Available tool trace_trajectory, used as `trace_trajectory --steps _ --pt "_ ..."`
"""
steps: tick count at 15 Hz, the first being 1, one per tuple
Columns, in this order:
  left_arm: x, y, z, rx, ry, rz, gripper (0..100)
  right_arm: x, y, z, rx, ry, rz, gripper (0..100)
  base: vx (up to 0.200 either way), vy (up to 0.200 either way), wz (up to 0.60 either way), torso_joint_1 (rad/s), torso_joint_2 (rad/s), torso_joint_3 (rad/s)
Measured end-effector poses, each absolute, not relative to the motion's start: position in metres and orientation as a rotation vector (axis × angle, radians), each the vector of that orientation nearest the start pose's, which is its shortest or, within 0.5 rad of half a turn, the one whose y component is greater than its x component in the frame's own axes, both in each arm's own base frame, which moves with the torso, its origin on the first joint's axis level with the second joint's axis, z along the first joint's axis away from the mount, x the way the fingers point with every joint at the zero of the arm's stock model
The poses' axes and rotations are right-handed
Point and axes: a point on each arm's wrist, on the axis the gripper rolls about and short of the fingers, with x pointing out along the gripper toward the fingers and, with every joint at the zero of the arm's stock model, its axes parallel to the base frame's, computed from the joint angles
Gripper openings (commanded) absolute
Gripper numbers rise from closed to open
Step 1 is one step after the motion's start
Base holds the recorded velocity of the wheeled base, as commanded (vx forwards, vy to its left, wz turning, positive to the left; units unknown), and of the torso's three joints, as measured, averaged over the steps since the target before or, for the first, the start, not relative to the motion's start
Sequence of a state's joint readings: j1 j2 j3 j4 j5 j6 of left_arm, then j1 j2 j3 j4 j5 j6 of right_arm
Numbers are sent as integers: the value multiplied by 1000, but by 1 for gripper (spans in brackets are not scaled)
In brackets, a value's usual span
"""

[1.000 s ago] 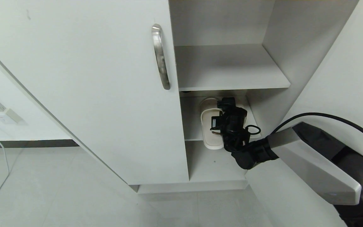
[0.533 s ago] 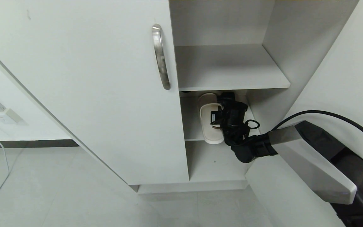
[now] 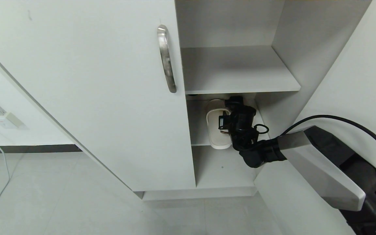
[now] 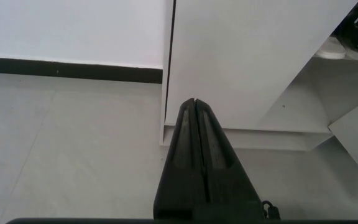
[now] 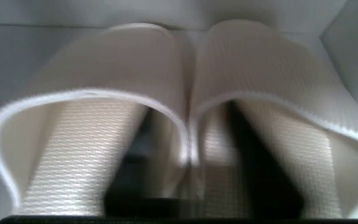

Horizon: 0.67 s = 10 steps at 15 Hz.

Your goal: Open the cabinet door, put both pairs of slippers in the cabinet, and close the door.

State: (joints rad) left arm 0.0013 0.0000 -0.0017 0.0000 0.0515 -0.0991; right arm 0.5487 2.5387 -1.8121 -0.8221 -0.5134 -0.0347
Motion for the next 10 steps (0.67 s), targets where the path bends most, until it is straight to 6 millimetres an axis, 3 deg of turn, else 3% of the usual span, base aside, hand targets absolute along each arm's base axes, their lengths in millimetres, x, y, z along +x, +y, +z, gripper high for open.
trace_trajectory --steps 5,10 --pt "-23 1 76 -99 -4 53 0 445 263 115 2 -60 35 100 0 0 0 0 0 0" --pt "-23 1 76 -99 -4 53 0 399 259 127 2 -59 77 100 0 0 0 0 0 0"
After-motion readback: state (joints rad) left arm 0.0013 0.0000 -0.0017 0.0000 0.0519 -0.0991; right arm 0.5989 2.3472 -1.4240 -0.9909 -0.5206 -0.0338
